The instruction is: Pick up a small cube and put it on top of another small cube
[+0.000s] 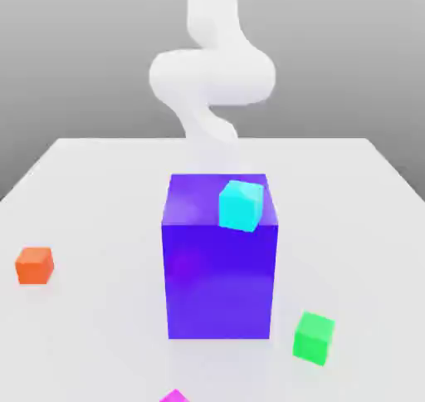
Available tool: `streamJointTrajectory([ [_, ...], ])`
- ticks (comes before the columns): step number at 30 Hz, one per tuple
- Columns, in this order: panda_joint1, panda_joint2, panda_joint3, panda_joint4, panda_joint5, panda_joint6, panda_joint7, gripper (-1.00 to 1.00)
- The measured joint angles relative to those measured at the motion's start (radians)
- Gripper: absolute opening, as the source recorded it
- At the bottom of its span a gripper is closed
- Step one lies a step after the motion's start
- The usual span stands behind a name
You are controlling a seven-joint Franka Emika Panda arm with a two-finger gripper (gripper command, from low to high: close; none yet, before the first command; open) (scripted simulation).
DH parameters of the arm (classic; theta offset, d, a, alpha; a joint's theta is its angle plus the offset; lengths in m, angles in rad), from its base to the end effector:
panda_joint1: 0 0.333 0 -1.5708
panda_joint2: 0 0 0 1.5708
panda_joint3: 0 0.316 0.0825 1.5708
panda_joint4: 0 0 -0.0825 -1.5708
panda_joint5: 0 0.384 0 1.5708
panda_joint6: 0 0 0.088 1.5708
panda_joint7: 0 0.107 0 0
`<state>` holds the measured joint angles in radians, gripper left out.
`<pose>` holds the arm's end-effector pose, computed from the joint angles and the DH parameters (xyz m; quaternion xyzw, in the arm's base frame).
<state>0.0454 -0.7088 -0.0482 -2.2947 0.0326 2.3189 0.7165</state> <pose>0.3794 -0.0070 0.6823 -0.8713 0.3343 -0.3241 0.1548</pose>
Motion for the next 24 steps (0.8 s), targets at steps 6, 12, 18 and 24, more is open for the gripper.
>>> streamJointTrajectory([
  [6, 0.103, 0.223, -0.114, 0.013, 0.088, 0.047, -0.211, 0.0],
  [12, 0.174, 0.443, -0.196, 0.026, 0.189, 0.091, -0.426, 0.0],
  [18, 0.193, 0.66, -0.224, 0.038, 0.277, 0.135, -0.633, 0.0],
  [24, 0.178, 0.862, -0.218, 0.047, 0.302, 0.193, -0.796, 0.0],
])
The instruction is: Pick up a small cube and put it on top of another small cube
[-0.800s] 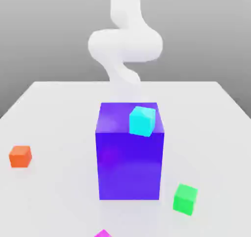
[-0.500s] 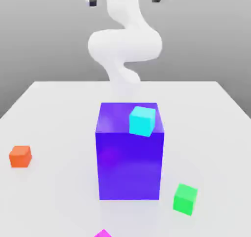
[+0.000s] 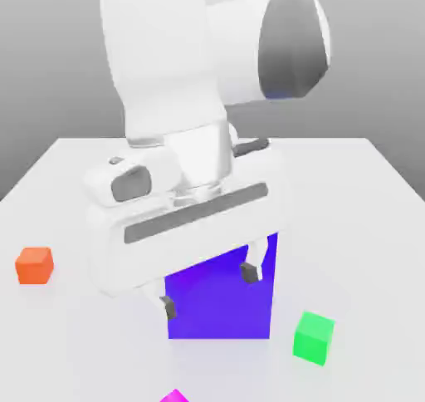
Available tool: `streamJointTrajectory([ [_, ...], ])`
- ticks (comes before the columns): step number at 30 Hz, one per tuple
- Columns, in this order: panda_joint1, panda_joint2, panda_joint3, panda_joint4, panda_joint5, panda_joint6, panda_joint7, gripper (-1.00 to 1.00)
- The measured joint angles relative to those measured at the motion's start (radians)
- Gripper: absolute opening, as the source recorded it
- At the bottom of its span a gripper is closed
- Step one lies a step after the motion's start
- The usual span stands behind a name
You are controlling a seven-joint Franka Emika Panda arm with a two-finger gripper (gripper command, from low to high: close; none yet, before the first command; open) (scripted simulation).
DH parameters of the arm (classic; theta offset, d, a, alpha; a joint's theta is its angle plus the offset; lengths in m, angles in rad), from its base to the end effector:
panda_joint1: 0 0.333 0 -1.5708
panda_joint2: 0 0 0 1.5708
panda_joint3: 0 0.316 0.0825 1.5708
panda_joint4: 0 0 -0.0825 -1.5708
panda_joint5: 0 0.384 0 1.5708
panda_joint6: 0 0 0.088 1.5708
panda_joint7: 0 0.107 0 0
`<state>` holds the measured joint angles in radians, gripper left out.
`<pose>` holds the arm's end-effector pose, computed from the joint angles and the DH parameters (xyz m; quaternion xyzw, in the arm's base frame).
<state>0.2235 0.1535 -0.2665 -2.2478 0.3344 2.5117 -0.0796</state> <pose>0.5482 -0.0255 0.3109 -0.9887 0.1079 -0.0646 0.0821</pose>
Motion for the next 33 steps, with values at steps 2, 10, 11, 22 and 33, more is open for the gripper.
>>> streamJointTrajectory([
  [2, -0.006, 0.062, 0.002, 0.001, -0.011, 0.023, -0.042, 0.0],
  [10, -0.03, 0.302, 0.006, 0.017, -0.079, 0.153, -0.154, 0.0],
  [11, -0.042, 0.34, 0.021, 0.026, -0.065, 0.18, -0.166, 0.0],
  [22, -0.04, 0.336, 0.018, 0.024, -0.069, 0.175, -0.166, -1.0],
  [33, 0.083, 0.24, 0.116, -0.013, -0.102, 0.091, -0.178, -1.0],
])
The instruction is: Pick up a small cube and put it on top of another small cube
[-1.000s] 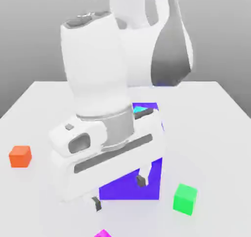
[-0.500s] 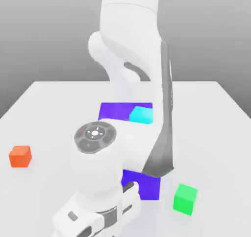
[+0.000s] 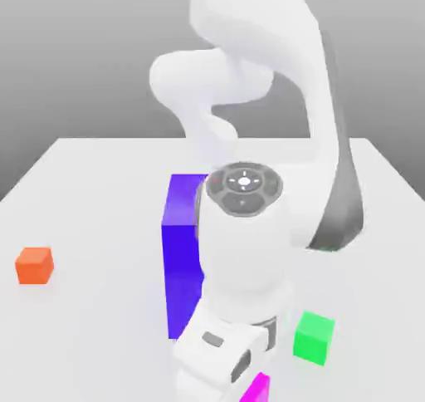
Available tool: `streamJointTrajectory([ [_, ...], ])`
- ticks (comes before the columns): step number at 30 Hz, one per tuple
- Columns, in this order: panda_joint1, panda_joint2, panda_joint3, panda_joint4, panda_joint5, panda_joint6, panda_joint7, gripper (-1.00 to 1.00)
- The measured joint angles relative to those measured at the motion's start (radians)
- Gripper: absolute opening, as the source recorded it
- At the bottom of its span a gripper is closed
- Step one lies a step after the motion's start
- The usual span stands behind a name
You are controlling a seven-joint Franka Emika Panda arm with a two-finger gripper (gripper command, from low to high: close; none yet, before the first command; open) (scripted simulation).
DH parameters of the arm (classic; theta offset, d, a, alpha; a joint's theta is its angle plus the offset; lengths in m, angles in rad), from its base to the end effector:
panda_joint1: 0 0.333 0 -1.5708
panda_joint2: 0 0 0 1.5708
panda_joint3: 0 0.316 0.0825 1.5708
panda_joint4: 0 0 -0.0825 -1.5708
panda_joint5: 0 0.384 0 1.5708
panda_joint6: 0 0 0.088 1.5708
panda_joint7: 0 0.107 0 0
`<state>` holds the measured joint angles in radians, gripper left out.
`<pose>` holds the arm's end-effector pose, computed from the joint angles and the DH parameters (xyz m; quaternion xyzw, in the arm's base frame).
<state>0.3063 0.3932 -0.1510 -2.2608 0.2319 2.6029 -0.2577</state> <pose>0.5274 0.0752 0.1837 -0.9933 -0.1103 0.0191 0.0293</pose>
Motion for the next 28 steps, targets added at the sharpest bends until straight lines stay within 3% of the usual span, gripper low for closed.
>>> streamJointTrajectory([
  [8, 0.134, -0.15, 0.012, -0.142, -0.036, 0.005, 0.238, -1.0],
  [16, 0.262, -0.325, 0.028, -0.298, -0.194, 0.033, 0.574, -1.0],
  [19, 0.225, -0.371, 0.008, -0.355, -0.224, 0.038, 0.71, -1.0],
  [24, 0.209, -0.236, 0.024, -0.364, -0.175, 0.177, 0.714, -1.0],
  [25, 0.204, -0.205, 0.032, -0.363, -0.163, 0.207, 0.706, 1.0],
  [28, 0.204, -0.205, 0.032, -0.363, -0.163, 0.207, 0.706, 1.0],
])
